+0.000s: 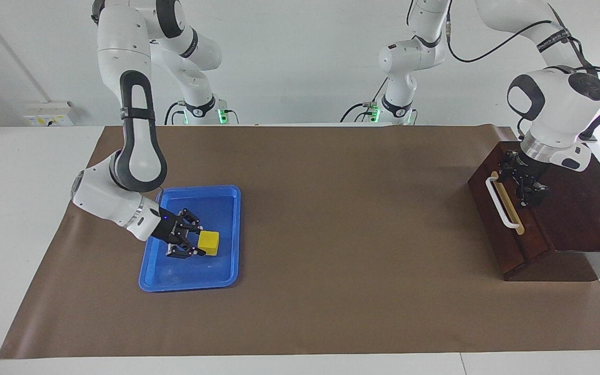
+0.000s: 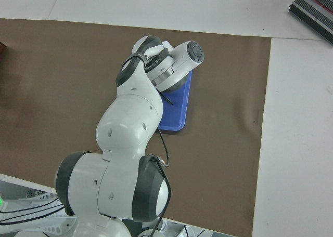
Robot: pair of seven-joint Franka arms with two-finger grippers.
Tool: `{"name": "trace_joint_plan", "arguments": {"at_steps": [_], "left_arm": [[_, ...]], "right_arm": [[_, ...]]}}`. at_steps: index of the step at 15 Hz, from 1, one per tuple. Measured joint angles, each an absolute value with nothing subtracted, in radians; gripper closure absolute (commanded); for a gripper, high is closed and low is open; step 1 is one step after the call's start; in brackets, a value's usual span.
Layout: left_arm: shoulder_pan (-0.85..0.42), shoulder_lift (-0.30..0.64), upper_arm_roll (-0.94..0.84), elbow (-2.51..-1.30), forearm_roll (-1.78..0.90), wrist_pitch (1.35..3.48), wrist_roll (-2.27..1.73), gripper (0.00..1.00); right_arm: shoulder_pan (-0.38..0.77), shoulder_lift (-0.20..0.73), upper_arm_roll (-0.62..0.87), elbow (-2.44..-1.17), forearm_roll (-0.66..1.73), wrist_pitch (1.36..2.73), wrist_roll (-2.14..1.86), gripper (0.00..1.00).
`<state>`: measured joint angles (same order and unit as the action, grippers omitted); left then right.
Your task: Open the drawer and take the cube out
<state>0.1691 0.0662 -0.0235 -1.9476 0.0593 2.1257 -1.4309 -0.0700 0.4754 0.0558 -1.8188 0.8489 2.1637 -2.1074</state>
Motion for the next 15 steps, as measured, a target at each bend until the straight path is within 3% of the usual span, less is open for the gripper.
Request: {"name": "trace_joint_plan", "arguments": {"at_steps": [3, 4, 5, 6, 15], "left_arm": [[0.17, 0.071, -0.027, -1.899, 0.07, 2.048, -1.398, 0.0], [0.17, 0.071, -0.03, -1.856, 0.073, 1.989, -1.361, 0.0], [0.166, 0.067, -0.034, -1.813, 0.073, 1.931, -1.302, 0.0], [0.16, 0.059, -0.042, -1.78, 0.073, 1.884, -1.235, 0.0], [-0.003, -0.049, -0.058, -1.74, 0.048, 1.594, -0.496, 0.0]], "right_arm": [[-0.07, 0.482, 0.055, -1.819, 0.85, 2.174, -2.13, 1.0], [-0.07, 0.484, 0.055, -1.819, 0.85, 2.177, -2.136, 0.79], [-0.071, 0.486, 0.054, -1.819, 0.85, 2.178, -2.139, 0.09], [-0.071, 0.486, 0.054, -1.819, 0.851, 2.178, -2.142, 0.0], [-0.085, 0.465, 0.051, -1.78, 0.863, 2.081, -2.089, 0.0]]}}
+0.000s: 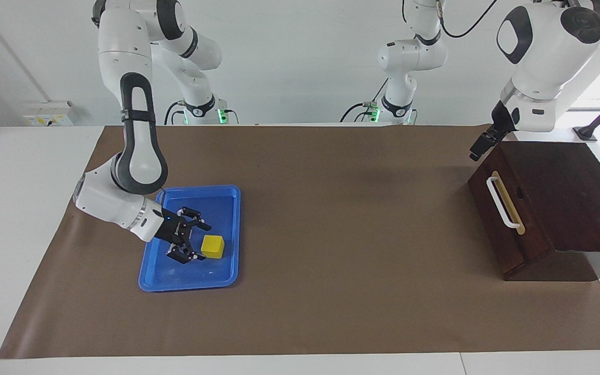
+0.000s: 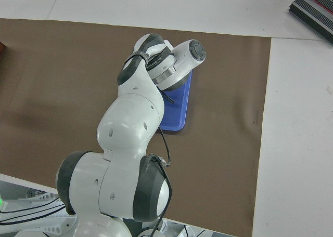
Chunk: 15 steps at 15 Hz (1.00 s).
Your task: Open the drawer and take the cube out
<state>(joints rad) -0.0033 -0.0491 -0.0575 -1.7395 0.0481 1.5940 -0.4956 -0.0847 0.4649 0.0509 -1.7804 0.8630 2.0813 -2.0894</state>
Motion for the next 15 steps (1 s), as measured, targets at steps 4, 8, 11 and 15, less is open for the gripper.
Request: {"name": "trace_joint_plan", "arguments": {"at_steps": [4, 8, 11, 15], "left_arm": [[-0.022, 0.006, -0.054, -1.677, 0.035, 1.546, -0.291, 0.0], [-0.02, 0.061, -0.052, -1.561, 0.032, 1.515, -0.15, 0.0], [-0.02, 0.052, -0.053, -1.558, 0.031, 1.513, -0.13, 0.0], [-0.02, 0.037, -0.055, -1.574, 0.031, 1.513, -0.079, 0.0]], "right_arm": [[-0.079, 0.381, 0.052, -1.739, 0.849, 2.013, -1.929, 0.0], [-0.058, 0.243, 0.054, -1.727, 0.729, 1.966, -1.632, 0.0], [-0.038, 0.168, 0.056, -1.697, 0.605, 1.934, -1.393, 0.0], [-0.022, 0.077, 0.06, -1.654, 0.378, 1.862, -0.939, 0.0]]}}
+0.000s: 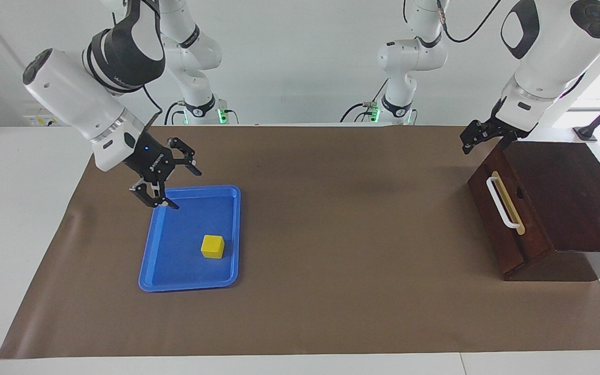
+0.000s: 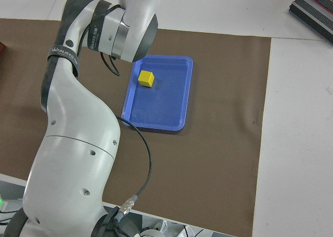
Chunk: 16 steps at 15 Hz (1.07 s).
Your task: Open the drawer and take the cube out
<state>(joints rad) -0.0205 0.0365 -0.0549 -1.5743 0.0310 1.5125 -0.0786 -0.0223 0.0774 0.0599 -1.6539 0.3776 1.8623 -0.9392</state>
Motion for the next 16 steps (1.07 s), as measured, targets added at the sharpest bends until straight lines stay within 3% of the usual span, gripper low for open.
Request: {"name": "trace_joint_plan", "arguments": {"at_steps": [5, 9, 16], "left_arm": [[-0.021, 0.036, -0.056, -1.575, 0.029, 1.512, -0.062, 0.0], [-0.021, 0.034, -0.062, -1.575, 0.026, 1.512, -0.054, 0.0], [-0.021, 0.032, -0.064, -1.575, 0.021, 1.512, -0.049, 0.0]], "right_arm": [[-0.014, -0.043, 0.06, -1.65, 0.157, 1.684, -0.497, 0.0], [-0.021, -0.081, 0.039, -1.651, 0.073, 1.495, -0.186, 0.0], [-0.021, -0.076, 0.028, -1.673, -0.038, 1.608, -0.029, 0.0]]}}
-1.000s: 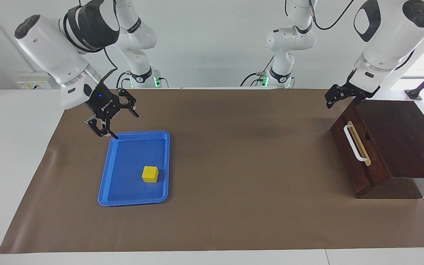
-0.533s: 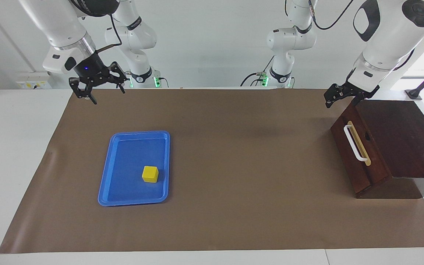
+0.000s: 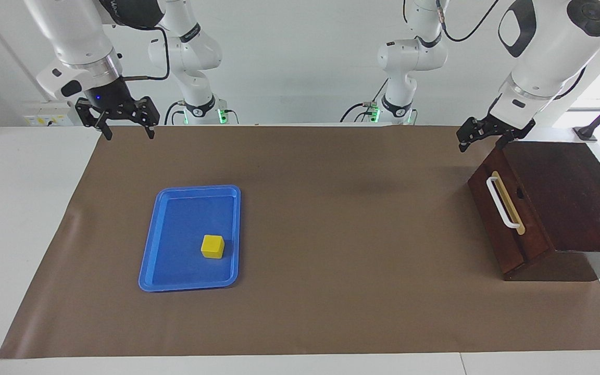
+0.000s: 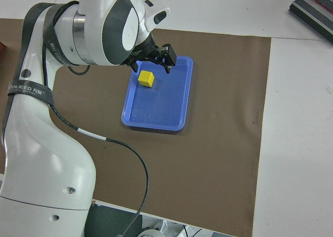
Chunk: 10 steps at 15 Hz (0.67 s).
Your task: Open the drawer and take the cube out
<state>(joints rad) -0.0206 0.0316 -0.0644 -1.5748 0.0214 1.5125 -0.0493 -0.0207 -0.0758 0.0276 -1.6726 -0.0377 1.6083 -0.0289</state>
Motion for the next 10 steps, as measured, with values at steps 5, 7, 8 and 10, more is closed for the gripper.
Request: {"name": "trace_joint_plan", "arguments": {"at_steps": [5, 7, 8, 10], "left_arm": [[-0.021, 0.032, -0.064, -1.575, 0.021, 1.512, -0.049, 0.0], [-0.021, 0.032, -0.064, -1.575, 0.021, 1.513, -0.049, 0.0], [-0.021, 0.032, -0.065, -1.575, 0.021, 1.513, -0.049, 0.0], [-0.021, 0.032, -0.065, -1.575, 0.02, 1.513, -0.048, 0.0]], "right_arm": [[-0.022, -0.048, 0.023, -1.689, -0.038, 1.649, -0.029, 0.0], [-0.022, -0.048, 0.025, -1.689, -0.031, 1.642, -0.028, 0.0], [-0.022, -0.048, 0.026, -1.689, -0.025, 1.637, -0.028, 0.0], [-0.022, -0.048, 0.029, -1.688, -0.023, 1.608, -0.028, 0.0]]}}
